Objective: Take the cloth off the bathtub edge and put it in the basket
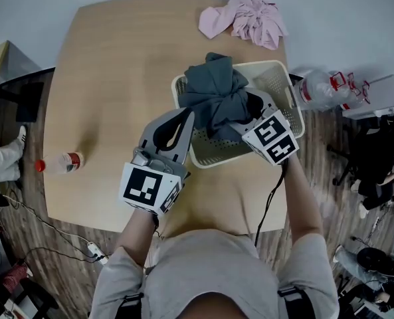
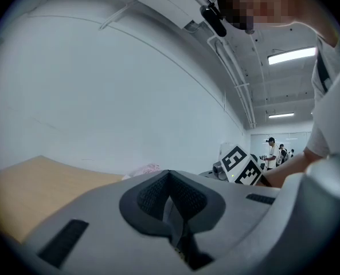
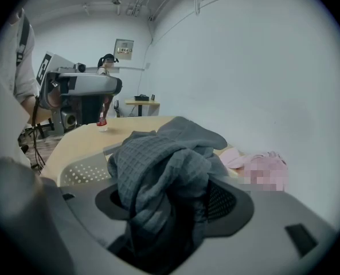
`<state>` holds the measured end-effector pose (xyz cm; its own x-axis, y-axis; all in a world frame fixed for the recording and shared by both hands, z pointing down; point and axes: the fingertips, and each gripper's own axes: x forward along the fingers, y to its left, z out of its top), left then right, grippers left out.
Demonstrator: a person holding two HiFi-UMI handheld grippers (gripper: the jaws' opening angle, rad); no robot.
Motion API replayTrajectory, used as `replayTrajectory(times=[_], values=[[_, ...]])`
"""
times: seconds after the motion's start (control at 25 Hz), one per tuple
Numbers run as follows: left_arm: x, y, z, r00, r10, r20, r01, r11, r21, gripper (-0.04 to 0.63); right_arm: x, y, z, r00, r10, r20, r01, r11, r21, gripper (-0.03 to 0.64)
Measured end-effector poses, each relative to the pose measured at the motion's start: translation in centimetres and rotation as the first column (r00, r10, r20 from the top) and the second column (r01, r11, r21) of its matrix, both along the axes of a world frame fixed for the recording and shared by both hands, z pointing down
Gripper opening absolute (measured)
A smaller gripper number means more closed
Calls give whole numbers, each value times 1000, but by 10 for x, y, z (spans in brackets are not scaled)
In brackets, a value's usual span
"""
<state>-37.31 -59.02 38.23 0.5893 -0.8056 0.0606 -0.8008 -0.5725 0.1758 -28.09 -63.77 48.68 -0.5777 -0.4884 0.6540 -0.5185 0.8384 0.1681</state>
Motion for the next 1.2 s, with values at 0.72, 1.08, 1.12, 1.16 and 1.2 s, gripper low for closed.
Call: replayTrajectory(times=[0.72, 1.08, 1.12, 1.16, 1.2], values=[[-13, -6, 16, 1000, -18, 2, 18, 999, -35, -3, 0, -3, 86, 928, -177, -329, 119, 975, -187, 325], [-16, -8, 20, 1000, -20, -4, 20, 999, -41, -3, 2, -7, 100, 933, -165, -320, 88, 967, -241, 332], [-17, -7, 20, 1000, -20, -6, 19, 999, -40, -3, 1, -7, 100, 932, -167, -323, 91, 967, -239, 334], [-17, -7, 20, 1000, -18, -7, 18, 999, -40, -3, 1, -7, 100, 931, -168, -325, 92, 967, -236, 337], [-17, -6, 19, 1000, -16, -6, 16, 999, -39, -3, 1, -7, 99, 930, -167, -328, 91, 968, -234, 337]])
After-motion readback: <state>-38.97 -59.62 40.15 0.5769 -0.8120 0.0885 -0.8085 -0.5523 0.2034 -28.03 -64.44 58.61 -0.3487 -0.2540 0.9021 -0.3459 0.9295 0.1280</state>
